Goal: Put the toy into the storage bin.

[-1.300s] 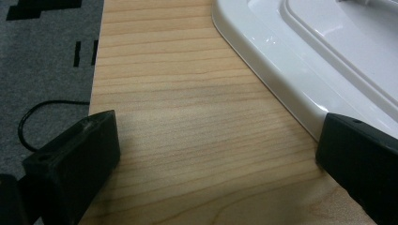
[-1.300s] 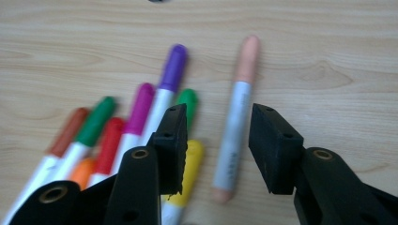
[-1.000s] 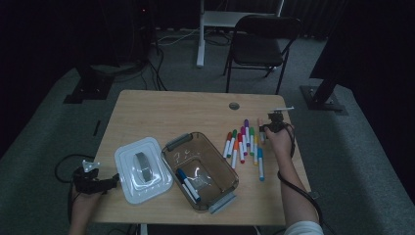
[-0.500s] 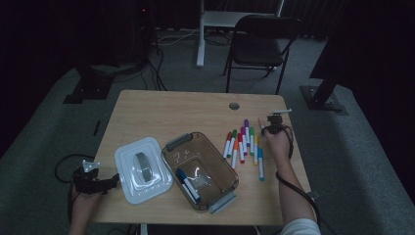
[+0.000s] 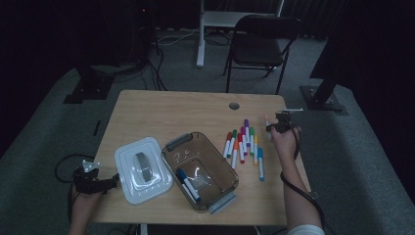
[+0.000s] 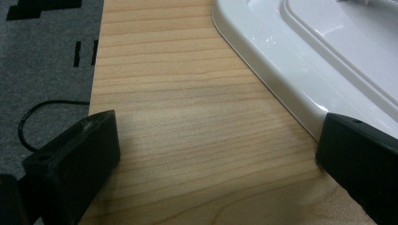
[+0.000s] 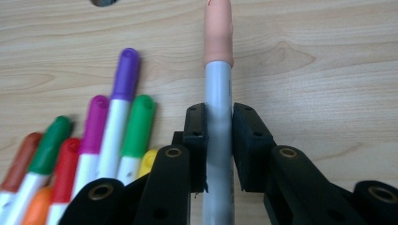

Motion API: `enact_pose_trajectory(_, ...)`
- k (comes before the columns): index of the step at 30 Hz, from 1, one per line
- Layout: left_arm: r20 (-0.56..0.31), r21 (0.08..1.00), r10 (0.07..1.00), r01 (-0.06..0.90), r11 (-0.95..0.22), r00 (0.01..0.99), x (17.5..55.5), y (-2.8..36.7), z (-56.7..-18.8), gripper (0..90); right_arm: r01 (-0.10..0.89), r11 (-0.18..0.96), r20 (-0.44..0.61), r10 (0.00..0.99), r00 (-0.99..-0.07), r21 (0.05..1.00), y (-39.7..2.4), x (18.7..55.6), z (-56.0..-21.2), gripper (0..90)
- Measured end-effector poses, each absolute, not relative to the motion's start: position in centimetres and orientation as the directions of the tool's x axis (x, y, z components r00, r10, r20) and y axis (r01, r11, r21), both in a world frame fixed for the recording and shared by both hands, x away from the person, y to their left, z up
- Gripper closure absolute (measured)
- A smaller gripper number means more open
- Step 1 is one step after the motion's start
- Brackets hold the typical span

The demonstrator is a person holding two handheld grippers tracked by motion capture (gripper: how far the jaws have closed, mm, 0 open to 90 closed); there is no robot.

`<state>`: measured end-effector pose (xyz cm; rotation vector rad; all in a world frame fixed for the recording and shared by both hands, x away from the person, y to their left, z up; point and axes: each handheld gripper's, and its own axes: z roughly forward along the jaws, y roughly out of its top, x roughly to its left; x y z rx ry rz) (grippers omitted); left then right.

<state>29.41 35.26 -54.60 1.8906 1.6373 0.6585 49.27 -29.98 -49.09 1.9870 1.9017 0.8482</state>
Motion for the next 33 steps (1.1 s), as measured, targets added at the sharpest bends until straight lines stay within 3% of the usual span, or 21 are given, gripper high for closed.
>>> enact_pose_trajectory(18, 0.01, 0.684, 0.99, 0.722, -0.108, 0.139, 29.4, 35.3, -54.6, 0.6, 0.723, -0.018, 0.304, 0.914, -0.268, 0.691, -26.3, 43.3, -40.3, 76.8)
enact_pose_trajectory(33, 0.011, 0.684, 0.99, 0.721, -0.108, 0.139, 29.4, 35.3, -54.6, 0.6, 0.634, 0.12, 0.311, 0.792, -0.525, 0.764, -19.7, 37.8, -35.1, 76.8)
